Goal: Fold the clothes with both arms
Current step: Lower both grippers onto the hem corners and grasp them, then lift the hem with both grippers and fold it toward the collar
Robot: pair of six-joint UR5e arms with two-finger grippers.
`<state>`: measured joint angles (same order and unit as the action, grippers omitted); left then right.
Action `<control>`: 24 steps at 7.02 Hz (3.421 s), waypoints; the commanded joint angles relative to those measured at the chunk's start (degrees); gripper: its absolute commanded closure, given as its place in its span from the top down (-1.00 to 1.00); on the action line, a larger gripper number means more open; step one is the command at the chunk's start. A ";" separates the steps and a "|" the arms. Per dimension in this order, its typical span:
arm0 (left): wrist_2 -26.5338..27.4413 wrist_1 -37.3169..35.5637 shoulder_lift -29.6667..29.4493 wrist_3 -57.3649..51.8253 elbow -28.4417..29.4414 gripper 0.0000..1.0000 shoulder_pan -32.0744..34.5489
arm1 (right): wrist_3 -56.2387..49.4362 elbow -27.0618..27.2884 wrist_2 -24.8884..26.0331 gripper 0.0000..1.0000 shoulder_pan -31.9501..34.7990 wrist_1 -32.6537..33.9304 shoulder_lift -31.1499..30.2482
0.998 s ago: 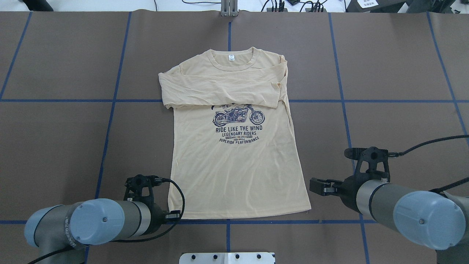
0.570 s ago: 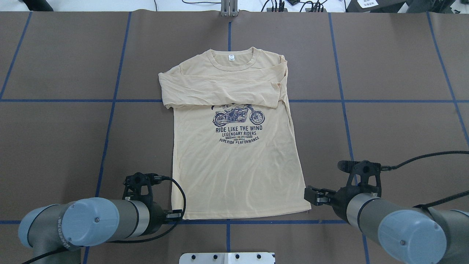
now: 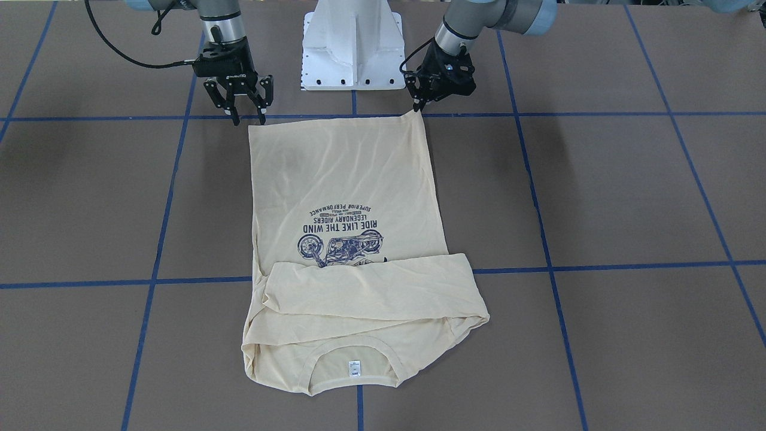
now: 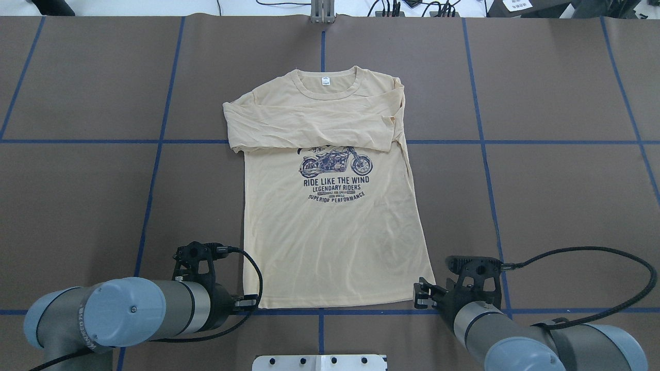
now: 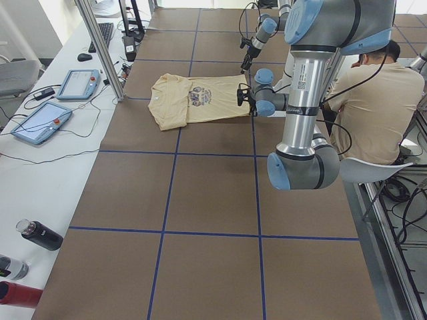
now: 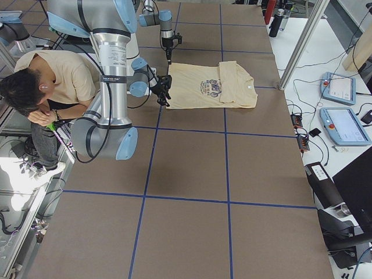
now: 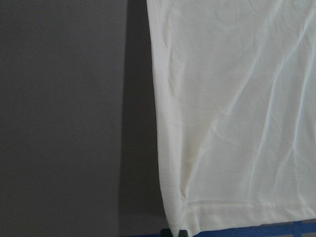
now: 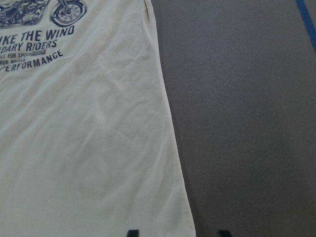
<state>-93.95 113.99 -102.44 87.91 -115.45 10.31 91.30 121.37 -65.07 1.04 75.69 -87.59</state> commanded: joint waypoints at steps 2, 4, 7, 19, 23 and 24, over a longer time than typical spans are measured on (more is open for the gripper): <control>0.00 0.00 0.31 0.94 -1.00 -1.00 -0.03 | 0.11 -1.75 1.08 0.02 -1.56 0.07 0.84; 0.00 0.00 0.31 0.95 -1.00 -1.00 -0.03 | -0.68 -2.36 1.17 0.00 -1.39 0.16 0.49; 0.00 0.00 0.31 0.95 -1.00 -1.00 -0.03 | -0.95 -3.07 1.17 -0.08 -0.69 1.22 0.57; 0.00 0.00 0.22 0.95 -1.09 -1.00 -0.03 | -0.95 -4.21 2.40 -0.38 -1.83 1.31 0.75; -0.09 0.00 0.22 0.95 -1.62 -1.00 -0.03 | -0.86 -3.86 3.37 -1.00 -1.74 1.22 1.19; -0.27 0.00 0.31 0.95 -2.23 -1.00 0.06 | -0.86 -2.55 3.28 -1.00 -1.39 1.22 1.19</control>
<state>-94.08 113.99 -102.20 88.86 -117.22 10.31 90.44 117.72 -61.77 -0.64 76.91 -86.45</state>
